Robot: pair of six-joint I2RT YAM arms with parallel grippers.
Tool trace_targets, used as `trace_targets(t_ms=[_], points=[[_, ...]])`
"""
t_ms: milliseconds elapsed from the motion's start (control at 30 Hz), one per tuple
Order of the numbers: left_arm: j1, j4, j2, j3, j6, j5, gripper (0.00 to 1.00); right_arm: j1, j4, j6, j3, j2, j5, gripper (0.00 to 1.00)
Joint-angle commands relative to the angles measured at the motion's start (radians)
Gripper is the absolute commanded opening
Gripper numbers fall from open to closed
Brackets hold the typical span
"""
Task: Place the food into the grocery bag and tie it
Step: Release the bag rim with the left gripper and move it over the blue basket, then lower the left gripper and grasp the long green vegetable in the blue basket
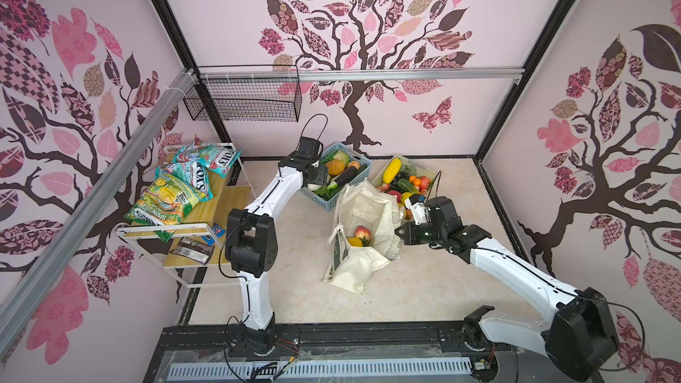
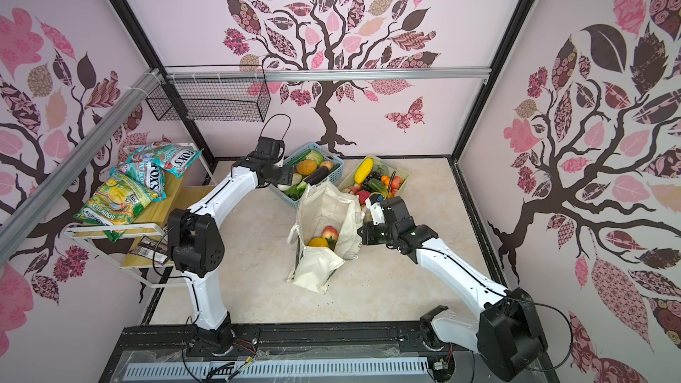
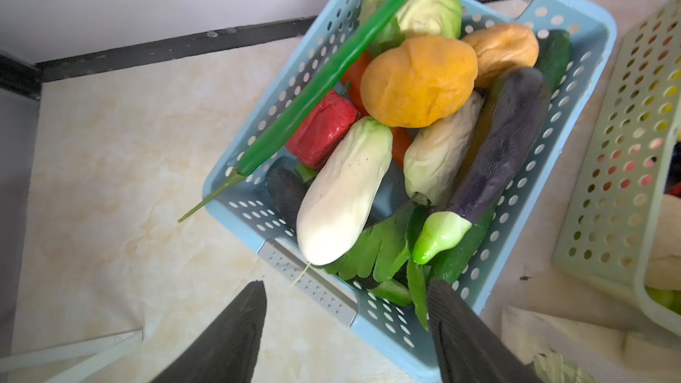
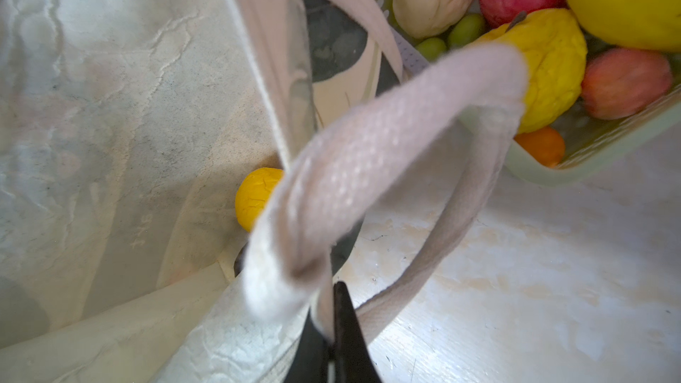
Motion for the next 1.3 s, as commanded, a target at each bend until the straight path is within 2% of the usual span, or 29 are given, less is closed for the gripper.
trace_targets(t_ms=[0, 233, 433, 633, 767, 967, 1267], points=[[0.01, -0.012, 0.063, 0.075, 0.08, 0.042, 0.75, -0.002, -0.083, -0.011, 0.037, -0.015, 0.022, 0.0], [0.024, 0.024, 0.193, 0.139, 0.066, 0.004, 0.75, -0.002, -0.077, -0.012, 0.048, 0.004, 0.019, 0.0], [0.037, 0.059, 0.218, 0.123, 0.034, -0.072, 0.74, -0.002, -0.064, -0.014, 0.039, 0.011, 0.01, 0.0], [0.065, 0.145, 0.141, 0.001, -0.022, -0.021, 0.71, -0.002, -0.055, -0.018, 0.038, 0.009, 0.002, 0.0], [0.065, 0.101, 0.125, -0.007, -0.031, -0.011, 0.67, -0.002, -0.046, -0.021, 0.04, 0.012, -0.006, 0.01], [0.067, 0.098, 0.09, -0.109, -0.062, 0.013, 0.63, -0.002, -0.04, -0.023, 0.04, 0.004, -0.021, 0.02], [0.064, 0.149, -0.087, -0.34, -0.138, 0.055, 0.6, -0.002, -0.024, -0.014, 0.018, -0.013, -0.031, 0.02]])
